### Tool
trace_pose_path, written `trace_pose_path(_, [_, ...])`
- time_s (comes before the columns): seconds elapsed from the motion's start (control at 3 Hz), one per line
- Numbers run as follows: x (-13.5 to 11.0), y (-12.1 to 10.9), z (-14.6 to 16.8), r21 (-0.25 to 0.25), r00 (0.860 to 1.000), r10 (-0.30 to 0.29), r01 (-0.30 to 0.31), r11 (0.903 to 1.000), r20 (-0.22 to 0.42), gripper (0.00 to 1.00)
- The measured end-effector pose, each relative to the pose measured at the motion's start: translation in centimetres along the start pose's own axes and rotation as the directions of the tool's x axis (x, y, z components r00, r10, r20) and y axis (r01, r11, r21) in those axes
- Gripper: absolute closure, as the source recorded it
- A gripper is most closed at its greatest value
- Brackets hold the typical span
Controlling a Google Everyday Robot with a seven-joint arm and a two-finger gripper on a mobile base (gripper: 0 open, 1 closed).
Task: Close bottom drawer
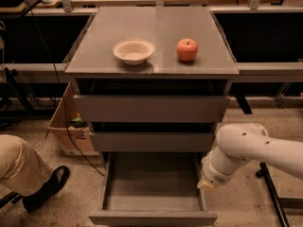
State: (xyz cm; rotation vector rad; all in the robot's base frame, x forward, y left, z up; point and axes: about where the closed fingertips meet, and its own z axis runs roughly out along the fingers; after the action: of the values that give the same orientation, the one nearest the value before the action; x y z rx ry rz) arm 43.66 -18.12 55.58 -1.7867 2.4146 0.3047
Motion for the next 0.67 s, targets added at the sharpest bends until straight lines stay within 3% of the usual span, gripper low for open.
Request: trace_pose_path(0.67, [3.9,-1.1,12.5,-0.094,0.999,0.05,-0.047,0.9945,0.02,0.0])
